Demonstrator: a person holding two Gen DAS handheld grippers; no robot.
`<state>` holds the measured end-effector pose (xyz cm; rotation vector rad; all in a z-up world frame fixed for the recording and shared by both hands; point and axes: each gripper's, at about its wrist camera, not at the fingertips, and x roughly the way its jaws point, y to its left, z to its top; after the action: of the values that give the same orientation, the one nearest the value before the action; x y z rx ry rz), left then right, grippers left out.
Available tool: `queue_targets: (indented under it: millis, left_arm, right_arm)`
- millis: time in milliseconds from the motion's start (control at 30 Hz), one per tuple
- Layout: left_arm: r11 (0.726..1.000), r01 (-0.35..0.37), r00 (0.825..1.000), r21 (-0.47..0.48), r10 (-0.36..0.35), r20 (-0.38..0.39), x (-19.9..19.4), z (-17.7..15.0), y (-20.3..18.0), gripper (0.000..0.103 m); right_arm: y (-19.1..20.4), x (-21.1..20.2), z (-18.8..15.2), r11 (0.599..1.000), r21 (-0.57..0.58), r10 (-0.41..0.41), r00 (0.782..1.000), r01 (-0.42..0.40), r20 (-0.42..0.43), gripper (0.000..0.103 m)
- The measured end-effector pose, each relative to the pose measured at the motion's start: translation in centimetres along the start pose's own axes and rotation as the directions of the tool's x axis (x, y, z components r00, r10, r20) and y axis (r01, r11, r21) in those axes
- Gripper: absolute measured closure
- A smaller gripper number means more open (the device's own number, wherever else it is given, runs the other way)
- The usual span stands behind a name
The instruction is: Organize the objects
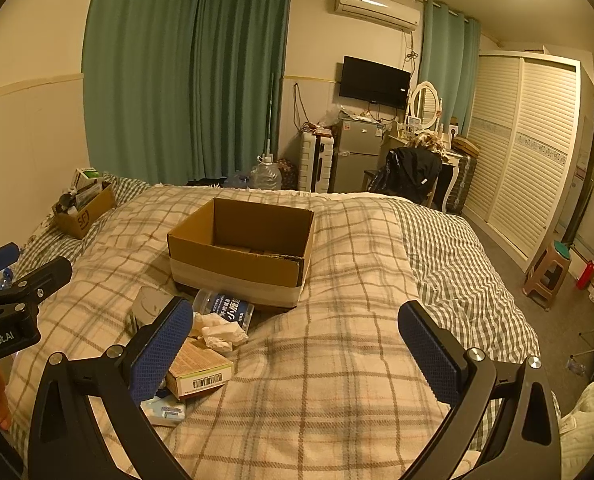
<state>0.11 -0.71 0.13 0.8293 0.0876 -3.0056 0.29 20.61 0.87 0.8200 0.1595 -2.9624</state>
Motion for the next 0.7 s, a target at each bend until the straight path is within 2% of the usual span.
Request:
queue_targets:
  millis: [700]
  left_arm:
    - [1.0,-0.01,1.0,0.005,0.01,0.005,0.04,-0.38,-0.15,0.0]
  right_arm:
    - [0.43,-0.04,-0.18,1.0,-0.008,0.009,1.0,-0.009,0.002,0.0]
